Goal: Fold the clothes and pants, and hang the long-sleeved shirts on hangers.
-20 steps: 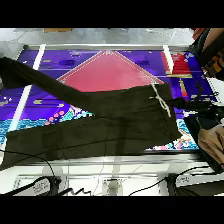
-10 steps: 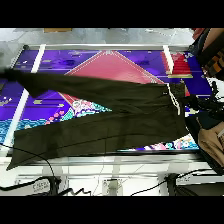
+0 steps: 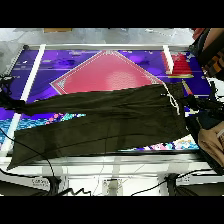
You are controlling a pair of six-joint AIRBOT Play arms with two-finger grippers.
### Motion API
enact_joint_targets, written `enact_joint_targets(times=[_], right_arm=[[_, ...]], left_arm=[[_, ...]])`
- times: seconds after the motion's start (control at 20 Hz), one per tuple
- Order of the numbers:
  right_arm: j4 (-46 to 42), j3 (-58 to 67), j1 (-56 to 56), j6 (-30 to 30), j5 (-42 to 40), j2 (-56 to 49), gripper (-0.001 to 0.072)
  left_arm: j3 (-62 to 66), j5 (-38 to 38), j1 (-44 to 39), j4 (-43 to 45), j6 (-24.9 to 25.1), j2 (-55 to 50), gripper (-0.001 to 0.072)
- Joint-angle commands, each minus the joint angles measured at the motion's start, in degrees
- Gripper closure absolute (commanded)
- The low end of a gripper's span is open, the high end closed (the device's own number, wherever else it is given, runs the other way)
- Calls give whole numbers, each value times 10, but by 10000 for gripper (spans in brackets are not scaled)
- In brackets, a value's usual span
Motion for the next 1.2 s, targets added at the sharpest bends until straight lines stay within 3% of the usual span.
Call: enact_joint_targets(times=[0.0,0.1,0.2,0.3,0.5,0.75,0.8,0.85,0.9,0.95,1.05,1.1,1.15], right_arm=[[-7,1,1,1,-4,0,683],[-23,1,1,1,-4,0,683],[-45,1,1,1,-4,0,683],[-61,1,1,1,-4,0,683],[-69,1,1,1,-4,0,683],[-68,1,1,1,-4,0,683],[-68,1,1,1,-5,0,683],[-68,1,1,1,-7,0,683],[-68,1,1,1,-9,0,682],[-67,1,1,1,-14,0,634],[-66,1,1,6,-16,0,163],[-63,1,1,7,-12,1,114],[-65,1,1,21,-12,5,114]], left_arm=[[0,27,-8,12,-2,-13,691],[0,-11,-8,22,17,-23,691],[0,-89,-9,68,96,-38,691],[0,-144,-9,115,138,-48,691],[0,-151,-8,132,137,-60,691],[0,-153,-8,130,93,-81,666],[0,-153,-8,130,92,-84,533],[0,-153,-8,130,92,-87,329],[0,-152,-8,130,85,-88,191],[0,-150,-8,130,65,-88,183],[0,-150,-8,137,6,-88,165],[1,-151,-9,140,-21,-86,165],[2,-151,-9,144,-54,-82,165]])
